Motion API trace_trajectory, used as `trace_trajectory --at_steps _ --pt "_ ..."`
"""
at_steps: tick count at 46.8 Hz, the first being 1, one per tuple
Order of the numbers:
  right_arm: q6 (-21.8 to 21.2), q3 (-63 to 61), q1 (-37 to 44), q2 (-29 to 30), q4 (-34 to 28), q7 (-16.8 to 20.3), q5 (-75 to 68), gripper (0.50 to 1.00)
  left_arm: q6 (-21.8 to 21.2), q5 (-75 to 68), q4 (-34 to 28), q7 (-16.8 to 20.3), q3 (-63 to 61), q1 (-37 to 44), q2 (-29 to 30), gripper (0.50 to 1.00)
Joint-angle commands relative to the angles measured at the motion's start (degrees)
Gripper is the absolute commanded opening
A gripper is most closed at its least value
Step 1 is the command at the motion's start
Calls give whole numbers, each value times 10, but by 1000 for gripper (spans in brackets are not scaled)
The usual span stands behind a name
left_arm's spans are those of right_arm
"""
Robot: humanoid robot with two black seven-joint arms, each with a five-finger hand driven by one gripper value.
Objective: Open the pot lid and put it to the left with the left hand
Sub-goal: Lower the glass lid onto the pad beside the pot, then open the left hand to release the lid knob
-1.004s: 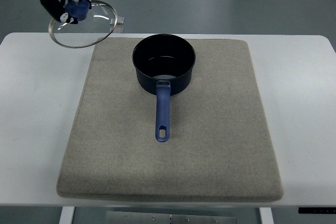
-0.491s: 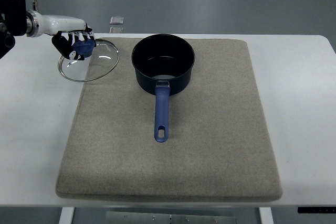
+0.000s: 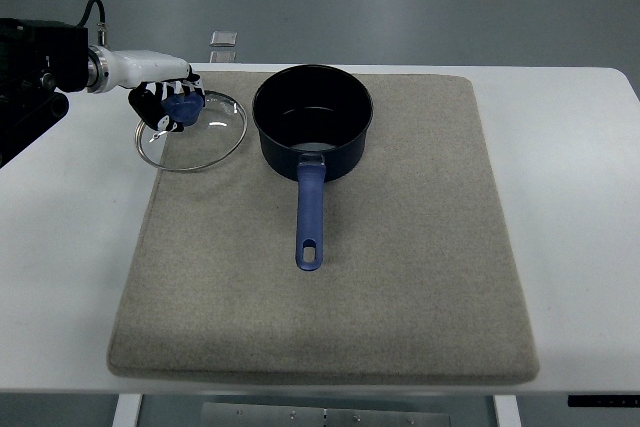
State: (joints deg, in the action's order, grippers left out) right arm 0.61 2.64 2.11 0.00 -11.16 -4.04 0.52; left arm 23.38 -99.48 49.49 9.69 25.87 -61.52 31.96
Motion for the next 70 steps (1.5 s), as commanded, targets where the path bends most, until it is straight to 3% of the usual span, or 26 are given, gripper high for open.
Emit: trace_trajectory --at_steps 1,6,8,11,20,28,32,37,57,70 --pt "0 0 0 0 0 0 0 917 0 -1 0 0 0 -1 0 500" --pt "0 0 0 0 0 0 0 917 0 -2 0 0 -1 -1 0 503" --pt "0 0 0 0 0 0 0 917 1 -2 0 0 -1 -1 0 542" --pt "0 0 0 0 0 0 0 917 1 -2 0 0 -1 0 0 704" --pt "0 0 0 0 0 0 0 917 1 0 0 0 -11 0 0 773" --pt "0 0 0 0 0 0 0 917 -2 5 1 1 -11 -1 0 917" --pt "0 0 0 0 0 0 0 917 -3 14 0 1 -8 -2 2 958" --pt "0 0 0 0 0 0 0 917 -6 52 -2 0 -6 -1 6 990" --pt "0 0 0 0 0 0 0 917 -8 316 -37 0 -3 -4 14 992" --pt "0 0 0 0 0 0 0 917 -9 492 -111 1 -1 -6 14 992"
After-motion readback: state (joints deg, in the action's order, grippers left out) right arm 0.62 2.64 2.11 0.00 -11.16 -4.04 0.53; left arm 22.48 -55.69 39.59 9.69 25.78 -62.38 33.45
